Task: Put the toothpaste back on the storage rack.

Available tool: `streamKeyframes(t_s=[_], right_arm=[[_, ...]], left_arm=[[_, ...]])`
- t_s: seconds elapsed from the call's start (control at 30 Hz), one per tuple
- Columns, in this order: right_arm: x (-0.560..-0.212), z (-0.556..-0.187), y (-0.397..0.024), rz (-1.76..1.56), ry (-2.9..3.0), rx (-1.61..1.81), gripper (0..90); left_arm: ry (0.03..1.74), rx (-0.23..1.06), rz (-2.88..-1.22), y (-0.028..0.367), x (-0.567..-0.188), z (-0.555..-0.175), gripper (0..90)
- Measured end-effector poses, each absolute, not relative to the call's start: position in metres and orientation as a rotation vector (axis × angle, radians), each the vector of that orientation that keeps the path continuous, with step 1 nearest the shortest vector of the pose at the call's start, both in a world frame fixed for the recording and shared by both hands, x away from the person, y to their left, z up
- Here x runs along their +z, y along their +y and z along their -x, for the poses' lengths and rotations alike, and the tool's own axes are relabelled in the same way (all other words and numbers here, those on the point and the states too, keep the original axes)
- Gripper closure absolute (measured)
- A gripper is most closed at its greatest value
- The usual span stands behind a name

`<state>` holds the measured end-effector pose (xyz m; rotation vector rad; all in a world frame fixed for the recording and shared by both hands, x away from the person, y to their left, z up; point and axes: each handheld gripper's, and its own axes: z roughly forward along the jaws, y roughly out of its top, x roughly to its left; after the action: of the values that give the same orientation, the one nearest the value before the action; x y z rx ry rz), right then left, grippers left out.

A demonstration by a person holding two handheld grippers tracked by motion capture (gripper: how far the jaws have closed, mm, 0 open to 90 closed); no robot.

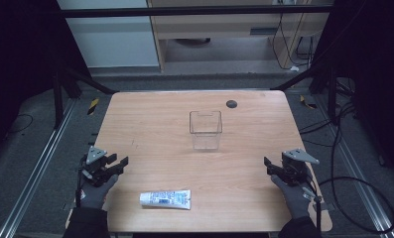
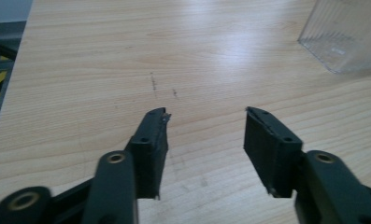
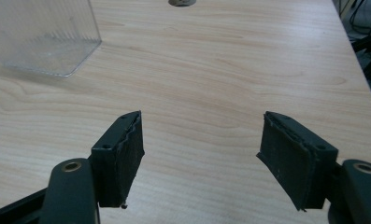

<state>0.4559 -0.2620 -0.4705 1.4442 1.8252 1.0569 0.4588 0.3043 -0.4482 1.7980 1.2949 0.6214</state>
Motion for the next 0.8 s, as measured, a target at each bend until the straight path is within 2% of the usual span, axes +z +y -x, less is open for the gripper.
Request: streamKeyframes(t_s=[0.1,0.3,0.63,0.8], right_arm=[[-0.469,-0.451,-0.262,-1.432,1.834,1.082,30.9],[-0.469,-0.447,-0.259,-1.419,1.848,1.065,31.4],[-0.472,-0.446,-0.25,-1.398,1.895,1.043,31.7],[-0.472,-0.446,-0.25,-1.399,1.897,1.039,31.7]], left_arm=[[1.261,0.619,-1.83,0.299,-0.444,-0.454,61.1],[1.199,0.521,-1.897,0.287,-0.44,-0.441,76.7],[1.031,0.384,-2.034,0.258,-0.437,-0.428,89.0],[0.962,0.309,-2.07,0.248,-0.434,-0.423,89.5]])
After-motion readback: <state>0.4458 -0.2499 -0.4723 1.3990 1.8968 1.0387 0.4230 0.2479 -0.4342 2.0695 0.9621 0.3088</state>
